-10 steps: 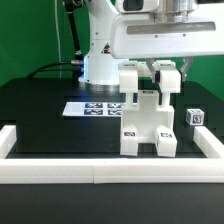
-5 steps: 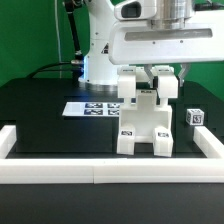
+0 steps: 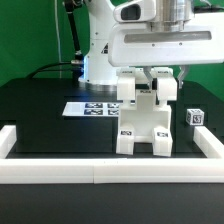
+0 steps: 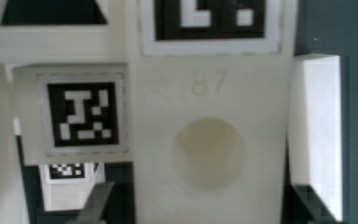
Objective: Assemble chair
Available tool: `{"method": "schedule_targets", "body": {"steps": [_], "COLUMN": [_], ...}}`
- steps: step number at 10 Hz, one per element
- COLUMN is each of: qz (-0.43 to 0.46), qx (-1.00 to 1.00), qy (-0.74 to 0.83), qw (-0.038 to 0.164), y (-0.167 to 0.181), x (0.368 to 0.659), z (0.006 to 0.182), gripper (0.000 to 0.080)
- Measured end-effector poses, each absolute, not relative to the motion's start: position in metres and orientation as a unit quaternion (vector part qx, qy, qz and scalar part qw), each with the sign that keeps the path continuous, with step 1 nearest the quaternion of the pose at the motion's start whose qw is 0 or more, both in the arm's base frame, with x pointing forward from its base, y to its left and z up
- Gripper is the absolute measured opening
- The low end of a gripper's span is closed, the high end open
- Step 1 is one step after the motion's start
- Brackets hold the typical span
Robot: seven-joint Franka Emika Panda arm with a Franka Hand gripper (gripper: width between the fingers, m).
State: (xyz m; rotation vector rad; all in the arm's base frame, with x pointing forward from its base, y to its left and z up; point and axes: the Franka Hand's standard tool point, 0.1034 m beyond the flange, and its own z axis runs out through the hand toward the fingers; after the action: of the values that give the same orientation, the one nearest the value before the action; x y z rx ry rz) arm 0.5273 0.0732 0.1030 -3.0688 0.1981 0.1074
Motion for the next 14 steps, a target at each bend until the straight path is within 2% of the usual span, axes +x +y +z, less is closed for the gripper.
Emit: {"method": "schedule_targets", "body": {"steps": [3,12,14], "qz": [0.039,0.034,0.024], "qx": [-0.997,-0.997,-0.997], "qy": [0.065,0.065,0.066], "qw": [0.029,0.025,0.022], "y": [0.072,0.069,0.067], "x": [0.525,0.53,0.533], "z": [0.094,0.087,0.081], "gripper": [0.0288,0.0288,0.0289]}}
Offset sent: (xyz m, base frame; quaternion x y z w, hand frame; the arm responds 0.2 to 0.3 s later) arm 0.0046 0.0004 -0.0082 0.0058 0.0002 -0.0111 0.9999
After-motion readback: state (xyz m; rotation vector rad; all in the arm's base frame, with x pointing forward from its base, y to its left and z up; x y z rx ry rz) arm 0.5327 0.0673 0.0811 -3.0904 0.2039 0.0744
